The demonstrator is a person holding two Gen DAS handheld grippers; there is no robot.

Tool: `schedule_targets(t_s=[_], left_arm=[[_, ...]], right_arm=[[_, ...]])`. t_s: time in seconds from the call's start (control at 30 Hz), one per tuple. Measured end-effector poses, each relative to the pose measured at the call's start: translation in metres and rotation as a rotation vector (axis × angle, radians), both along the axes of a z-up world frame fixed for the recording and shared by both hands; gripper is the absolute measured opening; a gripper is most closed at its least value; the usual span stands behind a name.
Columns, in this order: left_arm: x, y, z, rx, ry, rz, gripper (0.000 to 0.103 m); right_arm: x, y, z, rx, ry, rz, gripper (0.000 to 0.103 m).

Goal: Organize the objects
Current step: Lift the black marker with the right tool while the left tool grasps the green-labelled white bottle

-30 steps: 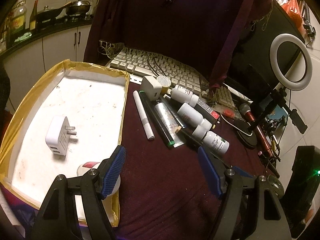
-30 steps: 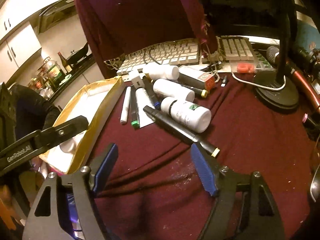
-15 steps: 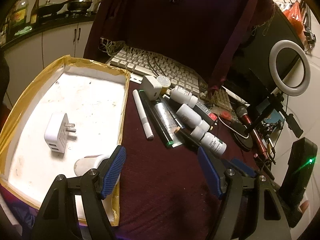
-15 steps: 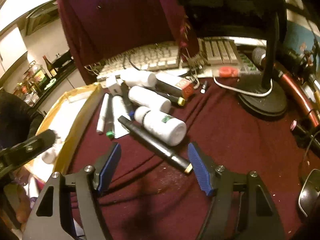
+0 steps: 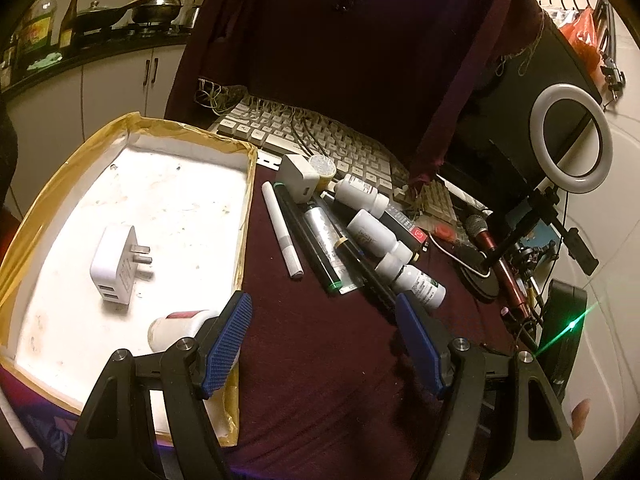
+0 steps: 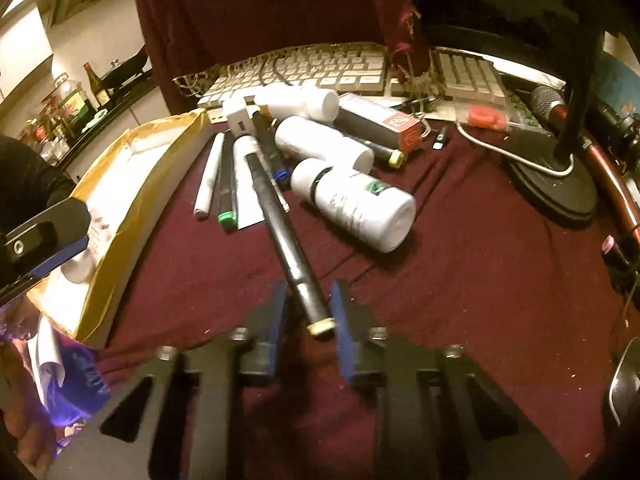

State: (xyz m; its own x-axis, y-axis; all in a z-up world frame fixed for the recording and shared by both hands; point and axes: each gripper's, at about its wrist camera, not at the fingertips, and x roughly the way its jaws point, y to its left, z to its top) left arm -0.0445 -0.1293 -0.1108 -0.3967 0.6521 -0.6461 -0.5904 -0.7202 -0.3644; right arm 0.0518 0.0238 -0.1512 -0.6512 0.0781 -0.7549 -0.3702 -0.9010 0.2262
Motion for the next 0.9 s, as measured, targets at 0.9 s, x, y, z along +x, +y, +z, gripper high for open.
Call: schedule_targets(t_s=[0.9], left_arm=[[-0.002, -0.004, 0.000, -0.003, -0.010, -0.011, 0.069]], right_arm=[[0.020, -0.007, 0.006, 0.019, 0.030, -0.039, 0.012]])
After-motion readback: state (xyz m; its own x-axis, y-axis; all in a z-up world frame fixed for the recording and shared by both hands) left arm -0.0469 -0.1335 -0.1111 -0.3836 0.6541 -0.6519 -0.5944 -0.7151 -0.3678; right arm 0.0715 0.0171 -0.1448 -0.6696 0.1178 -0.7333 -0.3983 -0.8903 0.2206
